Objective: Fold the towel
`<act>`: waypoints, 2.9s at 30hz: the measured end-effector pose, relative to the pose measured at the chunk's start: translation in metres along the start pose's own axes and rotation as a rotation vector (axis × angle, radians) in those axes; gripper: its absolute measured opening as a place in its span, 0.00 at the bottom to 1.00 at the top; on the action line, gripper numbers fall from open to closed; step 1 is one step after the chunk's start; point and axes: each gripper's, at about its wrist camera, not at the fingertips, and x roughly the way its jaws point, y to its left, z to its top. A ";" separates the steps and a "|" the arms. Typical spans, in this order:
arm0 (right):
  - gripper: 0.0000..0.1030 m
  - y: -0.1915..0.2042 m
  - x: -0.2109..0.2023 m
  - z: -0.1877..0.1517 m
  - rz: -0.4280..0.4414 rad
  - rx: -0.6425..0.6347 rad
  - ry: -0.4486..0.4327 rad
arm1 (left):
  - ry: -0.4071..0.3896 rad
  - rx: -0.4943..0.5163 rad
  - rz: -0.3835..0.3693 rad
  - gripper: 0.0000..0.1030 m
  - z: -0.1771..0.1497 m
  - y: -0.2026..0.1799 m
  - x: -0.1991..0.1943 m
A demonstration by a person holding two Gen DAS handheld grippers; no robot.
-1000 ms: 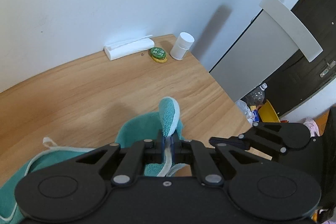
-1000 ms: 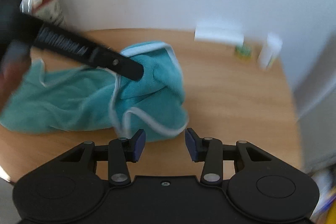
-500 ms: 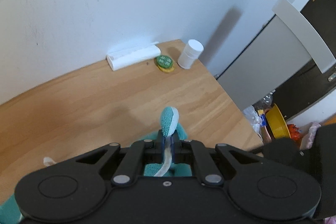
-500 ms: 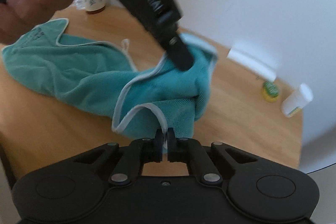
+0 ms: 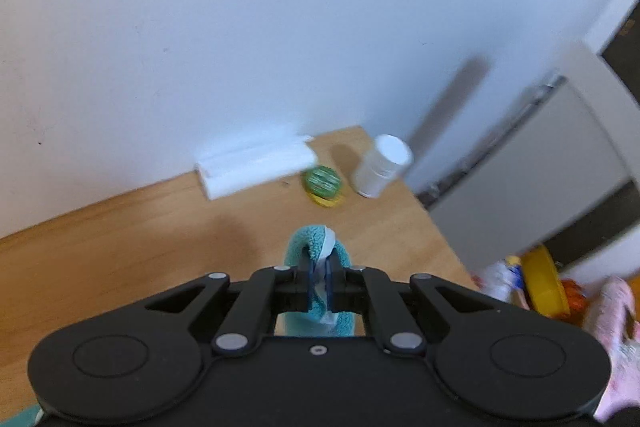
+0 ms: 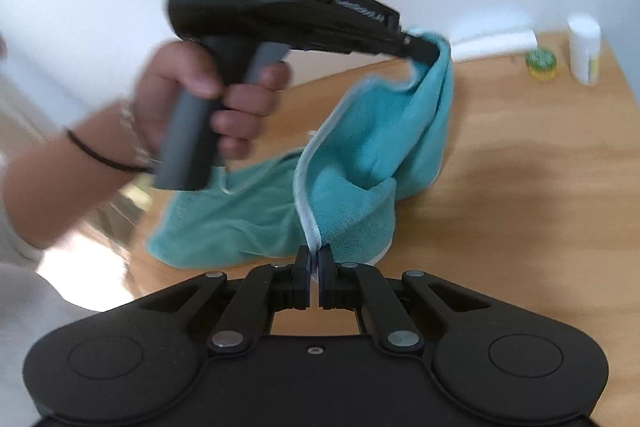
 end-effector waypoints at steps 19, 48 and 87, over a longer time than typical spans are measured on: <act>0.03 -0.068 -0.003 -0.017 -0.245 0.200 0.016 | 0.081 0.048 0.153 0.52 -0.018 -0.002 0.048; 0.25 0.005 0.066 -0.003 -0.465 -0.294 0.192 | 0.135 0.090 0.465 0.98 -0.148 0.142 -0.176; 0.05 0.010 0.147 0.030 -0.499 -0.649 0.714 | 0.382 0.247 0.415 0.20 -0.288 0.258 -0.227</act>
